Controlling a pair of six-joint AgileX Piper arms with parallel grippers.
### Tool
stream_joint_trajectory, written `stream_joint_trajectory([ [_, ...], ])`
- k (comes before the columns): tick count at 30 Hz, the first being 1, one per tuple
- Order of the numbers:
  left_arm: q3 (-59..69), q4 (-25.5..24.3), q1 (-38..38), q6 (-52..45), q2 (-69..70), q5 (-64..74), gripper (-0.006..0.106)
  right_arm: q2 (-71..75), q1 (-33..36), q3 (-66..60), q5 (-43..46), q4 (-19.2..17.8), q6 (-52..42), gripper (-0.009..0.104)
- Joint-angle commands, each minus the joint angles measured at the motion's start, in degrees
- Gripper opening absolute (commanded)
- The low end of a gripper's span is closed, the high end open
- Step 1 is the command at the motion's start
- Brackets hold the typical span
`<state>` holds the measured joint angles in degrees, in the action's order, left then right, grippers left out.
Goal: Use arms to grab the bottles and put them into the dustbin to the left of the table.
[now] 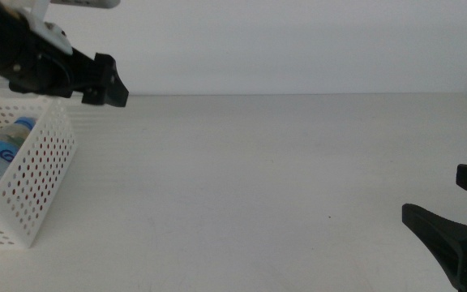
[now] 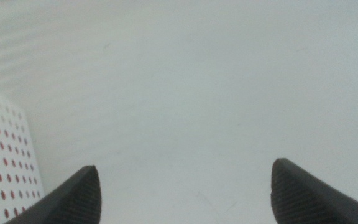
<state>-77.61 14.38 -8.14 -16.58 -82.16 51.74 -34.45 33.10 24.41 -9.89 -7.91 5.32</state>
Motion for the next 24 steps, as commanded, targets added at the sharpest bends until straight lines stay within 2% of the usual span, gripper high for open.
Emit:
stream_joint_trajectory([
  [1,2.88,0.82,-1.51,-0.06,5.48,-8.56,0.090,0.03,-0.37,1.65,4.02,-0.64,-0.69,0.075],
  [8,13.03,1.61,-2.58,0.44,14.19,-18.13,0.090,0.03,-0.37,1.65,4.02,-0.64,-0.69,0.075],
  [24,13.32,2.11,-2.58,0.50,15.49,-27.57,0.090,0.03,-0.37,1.65,4.02,-0.64,-0.69,0.075],
])
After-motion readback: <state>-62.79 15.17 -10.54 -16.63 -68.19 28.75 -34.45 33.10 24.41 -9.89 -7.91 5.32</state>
